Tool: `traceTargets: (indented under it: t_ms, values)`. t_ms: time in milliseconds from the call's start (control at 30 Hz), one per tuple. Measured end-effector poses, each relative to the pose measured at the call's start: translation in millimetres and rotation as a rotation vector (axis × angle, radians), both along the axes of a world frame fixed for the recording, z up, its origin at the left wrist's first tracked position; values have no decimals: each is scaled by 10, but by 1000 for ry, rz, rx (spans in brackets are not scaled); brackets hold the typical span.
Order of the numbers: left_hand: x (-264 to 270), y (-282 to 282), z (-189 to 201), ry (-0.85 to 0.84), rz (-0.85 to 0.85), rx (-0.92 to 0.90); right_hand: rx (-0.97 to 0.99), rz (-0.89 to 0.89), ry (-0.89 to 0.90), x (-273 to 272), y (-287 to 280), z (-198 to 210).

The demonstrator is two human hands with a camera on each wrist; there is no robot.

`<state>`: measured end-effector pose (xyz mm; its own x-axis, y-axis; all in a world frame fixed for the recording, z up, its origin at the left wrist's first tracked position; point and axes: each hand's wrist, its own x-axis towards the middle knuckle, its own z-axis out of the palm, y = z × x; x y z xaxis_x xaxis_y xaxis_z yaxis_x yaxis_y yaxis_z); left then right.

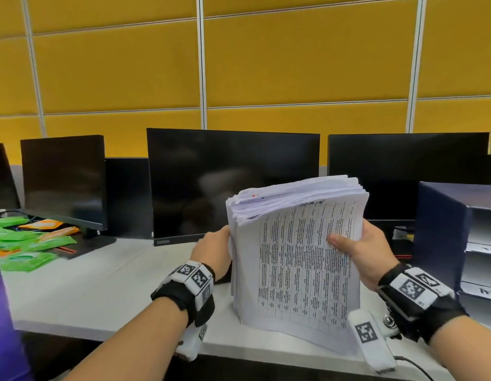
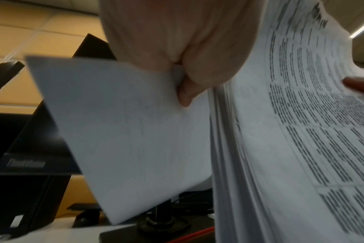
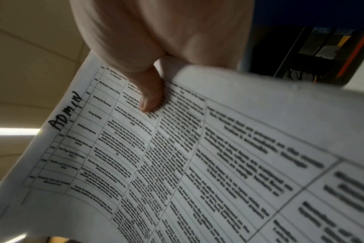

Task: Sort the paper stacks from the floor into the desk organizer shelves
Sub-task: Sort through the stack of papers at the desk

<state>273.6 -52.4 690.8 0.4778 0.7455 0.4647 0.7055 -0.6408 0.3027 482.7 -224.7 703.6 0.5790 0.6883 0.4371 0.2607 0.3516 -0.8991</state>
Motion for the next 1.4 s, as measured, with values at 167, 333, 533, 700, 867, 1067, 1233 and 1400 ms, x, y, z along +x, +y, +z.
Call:
traceTargets:
  t_ms: [167, 333, 533, 700, 867, 1067, 1233, 1400]
  values:
    - [-42, -126, 163, -164, -123, 163, 28, 49, 91, 85, -119, -16]
    - [-105, -147, 230, -255, -361, 560, 48, 181, 155, 200, -190, -27]
    - [-130, 68, 242, 7, -288, 856, 50, 227, 267, 213, -241, 60]
    - [-136, -9, 230, -50, -442, 889, -54, 310, 327, 217, -174, 23]
    - [-165, -218, 251, -127, -383, 853, -149, 336, 256, 115, -59, -36]
    - [-138, 40, 228, -163, -608, -83, -114, 224, 127, 28, 88, -18]
    - [-252, -19, 239, -466, -497, -472, -75, 391, 148, 117, 37, 87]
    - [-134, 189, 37, -215, -320, -774, -115, 538, 79, 83, -5, 156]
